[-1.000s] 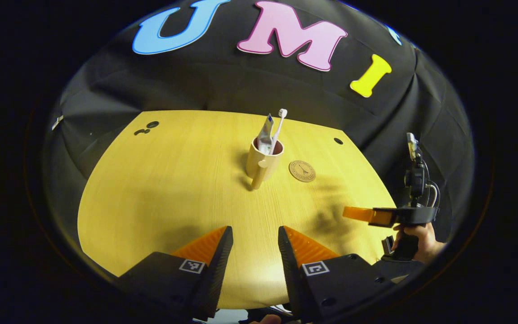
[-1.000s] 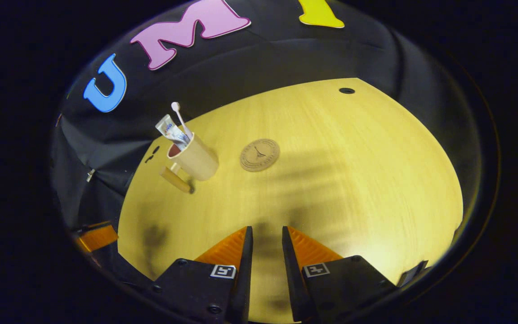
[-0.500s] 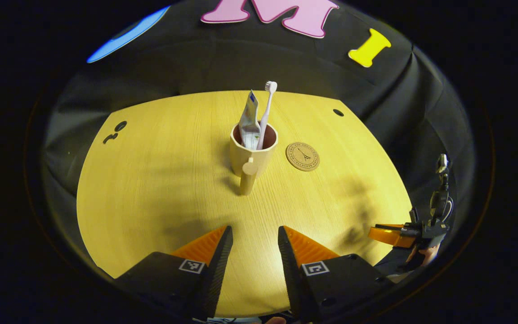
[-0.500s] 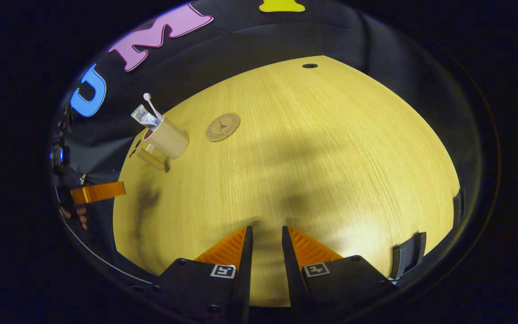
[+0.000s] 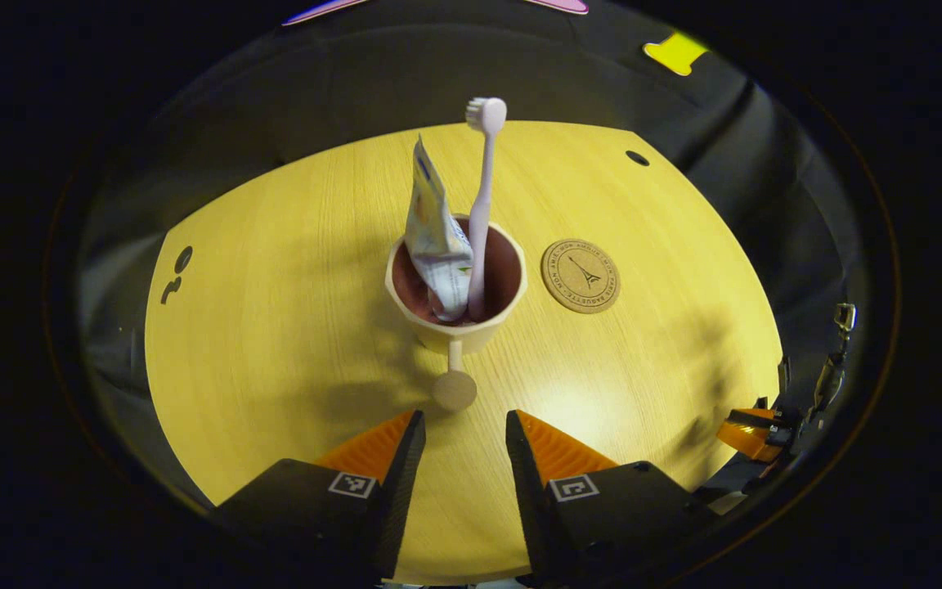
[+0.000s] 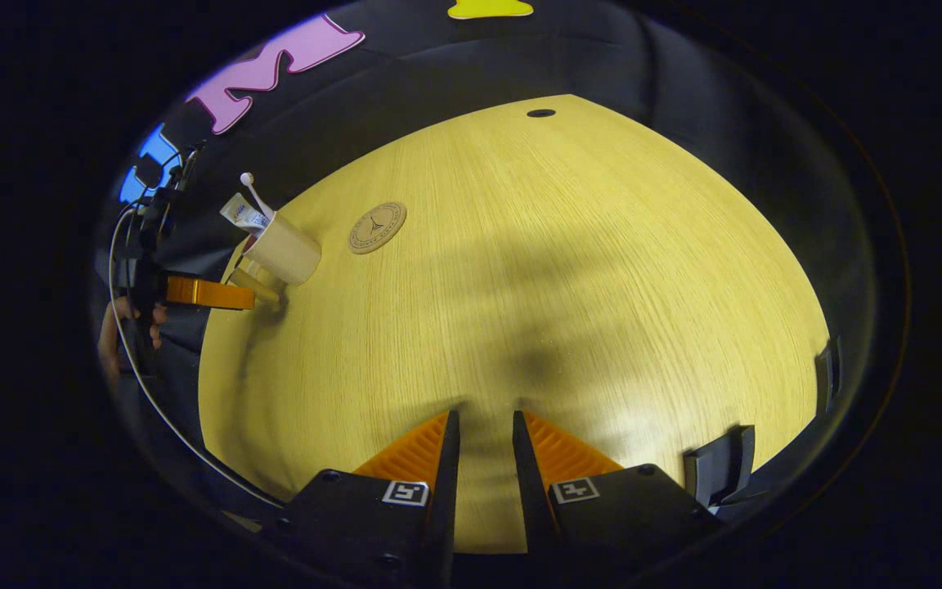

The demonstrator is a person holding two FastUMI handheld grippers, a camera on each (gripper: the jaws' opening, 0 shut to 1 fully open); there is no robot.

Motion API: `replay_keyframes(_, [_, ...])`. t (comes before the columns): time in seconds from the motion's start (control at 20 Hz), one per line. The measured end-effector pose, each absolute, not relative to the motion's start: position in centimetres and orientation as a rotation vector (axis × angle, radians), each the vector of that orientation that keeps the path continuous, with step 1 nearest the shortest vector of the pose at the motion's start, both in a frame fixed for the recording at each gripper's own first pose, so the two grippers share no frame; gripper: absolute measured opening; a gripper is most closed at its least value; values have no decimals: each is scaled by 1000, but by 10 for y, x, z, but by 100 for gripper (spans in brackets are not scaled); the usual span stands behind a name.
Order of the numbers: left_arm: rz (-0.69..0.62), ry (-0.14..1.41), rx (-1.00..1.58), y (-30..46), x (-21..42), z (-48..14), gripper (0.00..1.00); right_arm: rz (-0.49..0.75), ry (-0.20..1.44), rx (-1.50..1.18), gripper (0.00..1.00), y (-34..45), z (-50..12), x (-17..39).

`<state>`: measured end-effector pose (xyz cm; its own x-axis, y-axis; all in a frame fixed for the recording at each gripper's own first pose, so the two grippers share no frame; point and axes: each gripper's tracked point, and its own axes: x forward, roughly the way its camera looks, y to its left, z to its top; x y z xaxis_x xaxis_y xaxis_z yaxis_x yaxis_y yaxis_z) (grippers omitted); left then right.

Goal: Put the toothbrush and toothpaste on the desktop into the cup, then pick up the cup and place it on the coaster on the desktop.

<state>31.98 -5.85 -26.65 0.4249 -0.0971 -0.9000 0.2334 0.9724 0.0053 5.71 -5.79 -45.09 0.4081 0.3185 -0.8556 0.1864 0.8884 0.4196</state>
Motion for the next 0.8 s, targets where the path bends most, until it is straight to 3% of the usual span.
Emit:
replay_keyframes(0.05, [-199, 1129, 156, -58, 327, -270, 55, 89, 1164, 501, 40, -58, -453, 56])
replay_keyframes(0.15, [-185, 1144, 186, -56, 335, -272, 63, 93, 1169, 506, 40, -59, -454, 53])
replay_keyframes(0.2, [-183, 1150, 201, -56, 339, -273, 55, 95, 1172, 509, 40, -57, -455, 53])
replay_keyframes(0.35, [-183, 1160, 253, -57, 351, -271, 48, 102, 1178, 519, 40, -56, -458, 52])
replay_keyframes(0.45, [-179, 1172, 280, -56, 357, -272, 52, 104, 1176, 522, 39, -56, -458, 53])
replay_keyframes(0.7, [-186, 1208, 278, -61, 362, -283, 31, 105, 1175, 532, 40, -59, -458, 52])
replay_keyframes(0.8, [-186, 1217, 269, -62, 363, -287, 32, 106, 1176, 533, 40, -60, -458, 51])
